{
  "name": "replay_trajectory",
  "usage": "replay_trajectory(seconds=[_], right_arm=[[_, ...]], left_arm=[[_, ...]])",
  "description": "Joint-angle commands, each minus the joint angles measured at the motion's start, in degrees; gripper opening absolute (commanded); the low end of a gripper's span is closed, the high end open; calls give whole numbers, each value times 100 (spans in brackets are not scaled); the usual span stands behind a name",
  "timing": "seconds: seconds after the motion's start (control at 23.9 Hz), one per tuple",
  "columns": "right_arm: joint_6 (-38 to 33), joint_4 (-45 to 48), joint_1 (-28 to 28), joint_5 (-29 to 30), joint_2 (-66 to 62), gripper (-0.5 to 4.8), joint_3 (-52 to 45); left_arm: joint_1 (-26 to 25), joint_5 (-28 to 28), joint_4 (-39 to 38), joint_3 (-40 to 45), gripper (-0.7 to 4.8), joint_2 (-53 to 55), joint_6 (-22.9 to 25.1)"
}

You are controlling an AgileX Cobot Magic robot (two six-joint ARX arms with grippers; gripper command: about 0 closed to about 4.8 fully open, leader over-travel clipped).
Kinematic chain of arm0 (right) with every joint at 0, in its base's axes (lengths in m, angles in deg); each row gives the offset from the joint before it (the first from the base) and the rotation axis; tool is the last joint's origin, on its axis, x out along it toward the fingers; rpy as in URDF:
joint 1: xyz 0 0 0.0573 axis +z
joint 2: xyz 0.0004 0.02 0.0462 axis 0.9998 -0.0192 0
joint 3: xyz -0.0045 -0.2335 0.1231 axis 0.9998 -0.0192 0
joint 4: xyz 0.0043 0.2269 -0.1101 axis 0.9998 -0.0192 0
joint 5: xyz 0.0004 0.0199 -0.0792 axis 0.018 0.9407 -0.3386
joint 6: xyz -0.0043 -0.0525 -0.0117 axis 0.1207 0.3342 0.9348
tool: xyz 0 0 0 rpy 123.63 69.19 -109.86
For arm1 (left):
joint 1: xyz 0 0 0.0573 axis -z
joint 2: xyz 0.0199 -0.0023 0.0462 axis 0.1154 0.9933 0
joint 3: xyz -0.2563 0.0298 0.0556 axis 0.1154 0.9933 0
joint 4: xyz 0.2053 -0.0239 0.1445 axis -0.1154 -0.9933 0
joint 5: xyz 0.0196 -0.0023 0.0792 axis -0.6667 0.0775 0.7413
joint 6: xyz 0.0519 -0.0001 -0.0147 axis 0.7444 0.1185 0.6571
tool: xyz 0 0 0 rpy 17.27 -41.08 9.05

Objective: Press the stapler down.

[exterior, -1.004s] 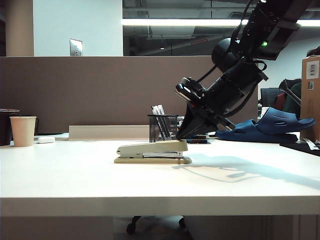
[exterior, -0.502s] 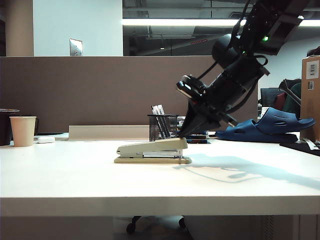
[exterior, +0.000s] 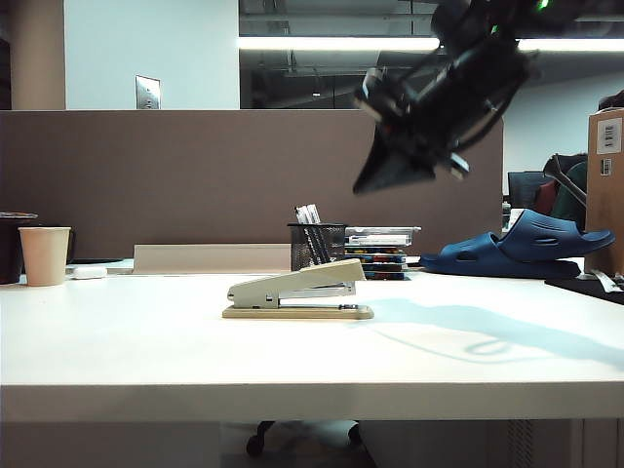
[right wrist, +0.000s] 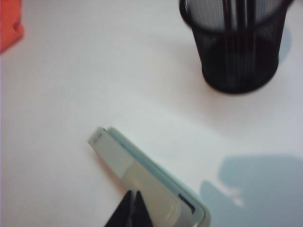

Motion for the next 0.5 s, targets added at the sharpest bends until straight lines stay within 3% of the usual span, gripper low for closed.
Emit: replay_trajectory(seconds=[0.04, 0.29, 0.5], right_arm=[[173, 251, -13, -15, 310, -9, 22], [240, 240, -229, -140, 887, -9, 20], [848, 11, -387, -796, 1480, -9, 20]], left_arm=[[0, 15, 2, -9, -6, 0, 26], [0, 269, 221, -7, -5, 0, 26], [0, 866, 525, -9, -6, 0, 26]])
